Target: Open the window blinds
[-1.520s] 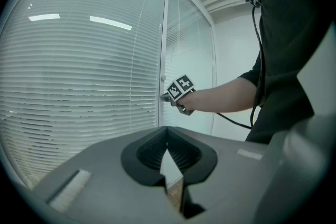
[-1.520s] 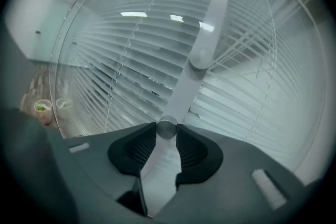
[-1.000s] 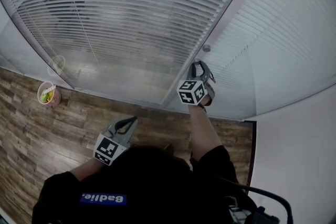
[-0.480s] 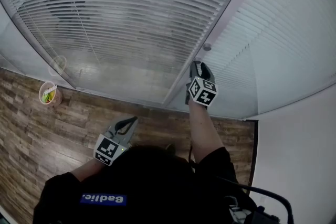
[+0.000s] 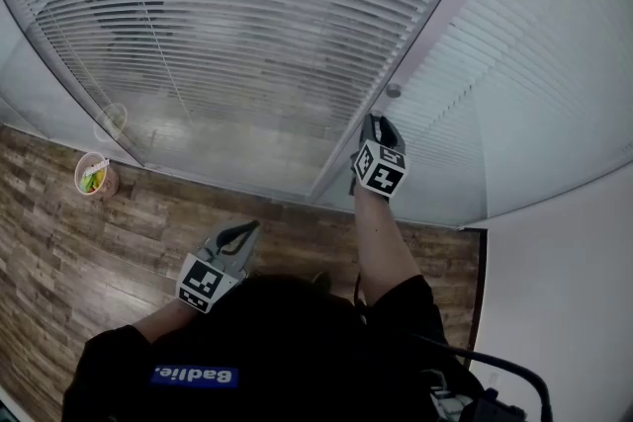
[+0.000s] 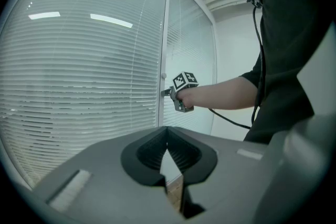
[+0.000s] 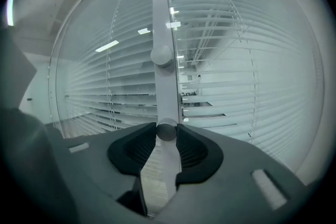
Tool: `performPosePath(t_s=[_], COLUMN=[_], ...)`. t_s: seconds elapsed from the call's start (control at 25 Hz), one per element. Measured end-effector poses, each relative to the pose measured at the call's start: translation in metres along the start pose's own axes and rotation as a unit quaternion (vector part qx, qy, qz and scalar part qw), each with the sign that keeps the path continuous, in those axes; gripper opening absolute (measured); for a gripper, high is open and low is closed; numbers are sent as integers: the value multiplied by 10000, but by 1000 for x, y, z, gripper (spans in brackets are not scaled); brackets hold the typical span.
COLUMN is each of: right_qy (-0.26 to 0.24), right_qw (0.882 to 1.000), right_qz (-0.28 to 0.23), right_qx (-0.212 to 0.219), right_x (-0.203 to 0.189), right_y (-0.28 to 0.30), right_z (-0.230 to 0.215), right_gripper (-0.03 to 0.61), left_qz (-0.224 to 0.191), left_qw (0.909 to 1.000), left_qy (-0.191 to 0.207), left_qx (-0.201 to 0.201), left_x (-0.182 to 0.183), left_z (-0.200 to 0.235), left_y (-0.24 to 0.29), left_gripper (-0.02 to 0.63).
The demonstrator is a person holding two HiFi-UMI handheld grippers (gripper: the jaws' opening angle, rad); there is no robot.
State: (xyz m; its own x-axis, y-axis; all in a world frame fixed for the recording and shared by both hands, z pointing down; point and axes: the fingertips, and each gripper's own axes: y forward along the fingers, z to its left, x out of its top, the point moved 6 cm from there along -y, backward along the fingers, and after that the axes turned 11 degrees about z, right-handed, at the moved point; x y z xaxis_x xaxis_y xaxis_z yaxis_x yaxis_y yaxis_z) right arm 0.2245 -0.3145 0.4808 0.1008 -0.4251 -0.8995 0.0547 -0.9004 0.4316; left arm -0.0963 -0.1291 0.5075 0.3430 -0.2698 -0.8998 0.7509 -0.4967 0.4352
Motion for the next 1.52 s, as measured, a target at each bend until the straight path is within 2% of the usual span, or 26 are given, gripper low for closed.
performPosePath(t_s=[0.16,0.4,0.64,1.16,1.36,1.52], right_qy=[-585,-1423,-1924,-2054,-2137,-2094], right_qw=[9978,9877,9771,9740,9727,9737], right_qz=[137,291,370,402,159,13], right_qx=[-265,-583,-829,-862,-894,-898], right_x=[1,2,1,12,9,7], right_y=[1,0,1,-5,-10,-24], right_z=[4,13,16,17,18,17], right_gripper=[124,124,124,127,167,167], left_qz=[-11,-15,-10,-34,-52,-70], left_qw=[10000,10000,10000,10000,10000,9998], left_qy=[20,8,7,-2,4,53], left_qx=[-24,-58,-66,-87,-81,-206], left_x=[1,1,2,13,11,8], left_z=[-1,-3,-3,-4,-4,-8], left_y=[1,2,3,-3,-3,-2], left_gripper=[0,0,0,0,0,0])
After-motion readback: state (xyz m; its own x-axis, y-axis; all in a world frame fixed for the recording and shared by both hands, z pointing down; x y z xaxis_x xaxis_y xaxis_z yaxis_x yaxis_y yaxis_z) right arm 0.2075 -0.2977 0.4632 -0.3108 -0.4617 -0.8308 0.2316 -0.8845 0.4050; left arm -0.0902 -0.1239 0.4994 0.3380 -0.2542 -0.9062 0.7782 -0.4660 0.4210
